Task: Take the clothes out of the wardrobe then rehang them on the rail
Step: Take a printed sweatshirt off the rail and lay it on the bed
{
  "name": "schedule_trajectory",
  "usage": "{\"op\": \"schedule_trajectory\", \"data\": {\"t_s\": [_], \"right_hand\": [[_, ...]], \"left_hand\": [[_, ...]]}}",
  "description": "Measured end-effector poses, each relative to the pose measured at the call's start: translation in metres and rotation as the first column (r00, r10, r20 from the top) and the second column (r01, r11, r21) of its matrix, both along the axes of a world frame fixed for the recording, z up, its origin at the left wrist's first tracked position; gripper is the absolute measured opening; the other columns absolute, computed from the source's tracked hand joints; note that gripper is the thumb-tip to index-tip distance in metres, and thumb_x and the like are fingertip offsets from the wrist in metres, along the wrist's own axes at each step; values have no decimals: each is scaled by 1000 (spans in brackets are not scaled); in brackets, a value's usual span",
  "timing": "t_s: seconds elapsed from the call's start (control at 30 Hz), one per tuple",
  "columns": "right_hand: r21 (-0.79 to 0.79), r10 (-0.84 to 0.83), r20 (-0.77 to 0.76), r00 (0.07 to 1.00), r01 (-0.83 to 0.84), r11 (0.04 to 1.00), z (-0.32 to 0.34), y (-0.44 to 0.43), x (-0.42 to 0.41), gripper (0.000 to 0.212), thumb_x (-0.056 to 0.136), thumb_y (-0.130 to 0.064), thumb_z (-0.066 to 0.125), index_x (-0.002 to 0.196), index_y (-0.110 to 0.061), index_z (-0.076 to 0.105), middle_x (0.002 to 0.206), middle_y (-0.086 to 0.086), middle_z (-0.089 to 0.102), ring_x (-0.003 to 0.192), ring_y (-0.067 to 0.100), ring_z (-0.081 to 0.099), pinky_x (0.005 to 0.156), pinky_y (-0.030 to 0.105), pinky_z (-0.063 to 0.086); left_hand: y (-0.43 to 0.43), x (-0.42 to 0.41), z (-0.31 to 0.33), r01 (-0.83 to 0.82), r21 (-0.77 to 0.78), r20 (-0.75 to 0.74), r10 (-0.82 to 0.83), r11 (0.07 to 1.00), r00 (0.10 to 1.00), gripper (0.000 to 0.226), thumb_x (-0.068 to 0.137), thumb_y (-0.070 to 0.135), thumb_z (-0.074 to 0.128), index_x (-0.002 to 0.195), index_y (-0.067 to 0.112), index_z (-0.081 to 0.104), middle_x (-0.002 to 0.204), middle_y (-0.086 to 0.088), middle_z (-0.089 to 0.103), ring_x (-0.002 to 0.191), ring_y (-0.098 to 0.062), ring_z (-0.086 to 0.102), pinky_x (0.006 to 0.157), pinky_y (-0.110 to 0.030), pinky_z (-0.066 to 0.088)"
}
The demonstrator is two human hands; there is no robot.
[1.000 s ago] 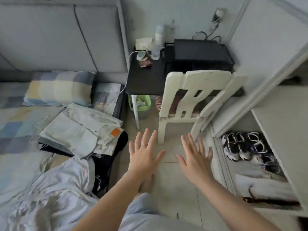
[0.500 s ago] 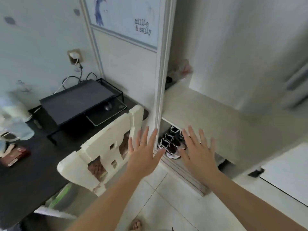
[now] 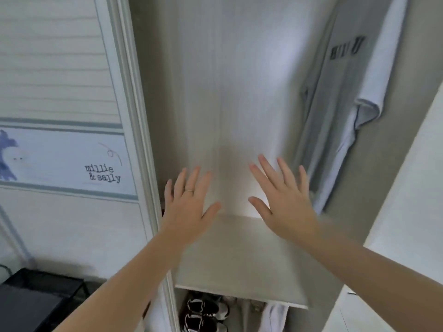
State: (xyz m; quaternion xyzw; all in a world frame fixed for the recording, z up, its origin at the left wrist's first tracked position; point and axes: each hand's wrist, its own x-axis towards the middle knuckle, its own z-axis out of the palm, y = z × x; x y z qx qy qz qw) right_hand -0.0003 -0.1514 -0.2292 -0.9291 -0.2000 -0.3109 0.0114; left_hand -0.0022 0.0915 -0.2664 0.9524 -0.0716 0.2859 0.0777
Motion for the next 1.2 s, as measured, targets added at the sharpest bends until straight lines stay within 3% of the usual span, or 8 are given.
{"op": "schedule_trajectory", "data": {"t_s": [0.3,0.5,0.7,0.8,1.0,1.2], "right_hand": [[4,-75,249,966,76,997,143,-36,70,68,99,-59,27,157,-35,2,164,-14,-7,151,25,-8,118,61,-1],[-48,-125,382,916,155,987,228,-62,103,67,96,-60,19,156,-34,8,165,-11,2,152,27,-1,117,62,5],[-100,-208,463,862,284,953,294,-93,130,67,95,-58,28,155,-33,18,165,-10,8,151,28,3,116,62,4],[-94,-258,473,842,340,936,322,-107,139,66,95,-60,30,155,-35,15,164,-12,6,151,25,-1,117,60,0],[-7,-426,433,794,475,880,370,-132,157,69,93,-61,28,155,-34,11,163,-9,11,150,19,6,118,50,13],[90,-538,405,739,553,828,404,-141,196,65,95,-56,39,152,-31,19,158,-8,26,144,20,23,109,46,30]], "left_hand": [[-38,124,152,153,66,235,-164,986,958,74,93,71,16,156,41,-10,166,7,-12,152,-20,-16,120,-51,-6],[-74,201,214,206,85,340,-223,975,914,74,91,74,10,153,44,-15,165,10,-14,151,-17,-19,121,-50,-8],[-130,274,258,315,106,349,-332,943,876,74,87,77,7,151,47,-16,166,11,-13,150,-16,-20,121,-50,-7],[-162,303,278,402,55,338,-396,914,854,77,83,80,4,151,49,-14,165,12,-13,149,-13,-20,121,-49,-6],[-222,365,324,558,-99,314,-506,824,803,77,88,76,22,155,44,1,166,12,-5,151,-12,-9,121,-45,-2],[-278,428,359,699,-173,339,-624,694,704,75,90,74,28,154,43,4,166,10,3,151,-16,-2,118,-46,6]]}}
